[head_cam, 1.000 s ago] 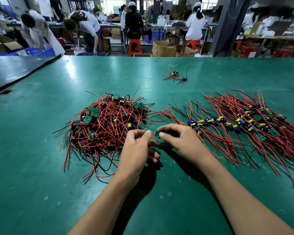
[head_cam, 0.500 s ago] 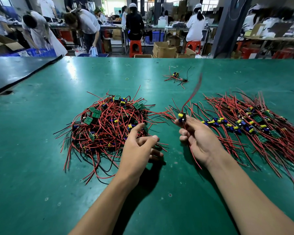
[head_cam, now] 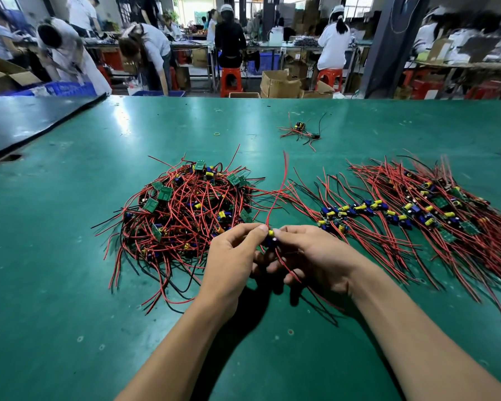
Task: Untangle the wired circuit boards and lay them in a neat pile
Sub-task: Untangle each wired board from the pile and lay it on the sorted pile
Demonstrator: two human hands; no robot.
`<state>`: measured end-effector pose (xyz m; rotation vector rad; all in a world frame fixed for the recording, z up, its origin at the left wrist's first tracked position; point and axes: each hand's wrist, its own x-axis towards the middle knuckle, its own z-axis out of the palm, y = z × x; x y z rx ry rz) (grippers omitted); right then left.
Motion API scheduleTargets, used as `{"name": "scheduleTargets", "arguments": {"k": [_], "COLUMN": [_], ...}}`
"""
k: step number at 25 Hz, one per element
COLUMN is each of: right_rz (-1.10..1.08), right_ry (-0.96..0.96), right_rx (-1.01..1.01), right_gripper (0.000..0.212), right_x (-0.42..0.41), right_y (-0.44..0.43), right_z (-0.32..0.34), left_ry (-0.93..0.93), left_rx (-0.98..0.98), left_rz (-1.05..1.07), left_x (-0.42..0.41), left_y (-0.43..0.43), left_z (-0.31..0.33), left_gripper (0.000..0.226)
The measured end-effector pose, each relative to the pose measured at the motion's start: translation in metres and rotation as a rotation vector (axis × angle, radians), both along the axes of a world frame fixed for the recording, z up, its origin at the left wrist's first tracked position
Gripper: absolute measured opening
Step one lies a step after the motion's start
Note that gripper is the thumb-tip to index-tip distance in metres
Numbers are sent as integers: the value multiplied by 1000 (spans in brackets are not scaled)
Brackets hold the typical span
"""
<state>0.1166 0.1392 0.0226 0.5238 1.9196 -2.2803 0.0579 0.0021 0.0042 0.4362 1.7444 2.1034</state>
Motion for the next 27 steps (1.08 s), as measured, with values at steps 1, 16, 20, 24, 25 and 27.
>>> {"name": "scheduleTargets", "arguments": {"k": [1,16,20,24,25,27], "right_rz": [-6,-107,-124,-117,-119,-131], "right_ry": [8,224,234,243,240,240], "right_rx": [51,289,324,333,326,308], "right_gripper": [16,11,8,11,13,15], "right_x": [1,-5,-6,-6,-6,-6], "right_y": [1,13,13,10,9,9], "right_z": [1,-11,-12,-13,-13,-12], "left_ry": [-24,65,46,59,66,70], "left_rx": [15,-122,-154,-190,-195,-188], "left_rz": [0,-28,-80,-116,-123,-133], "left_x": [0,1,-2,-1,-1,0], "left_y": [0,1,0,-1,-2,-2], "left_z": [1,-3,-3,-2,-1,0], "left_gripper": [14,9,11,16,17,17]}}
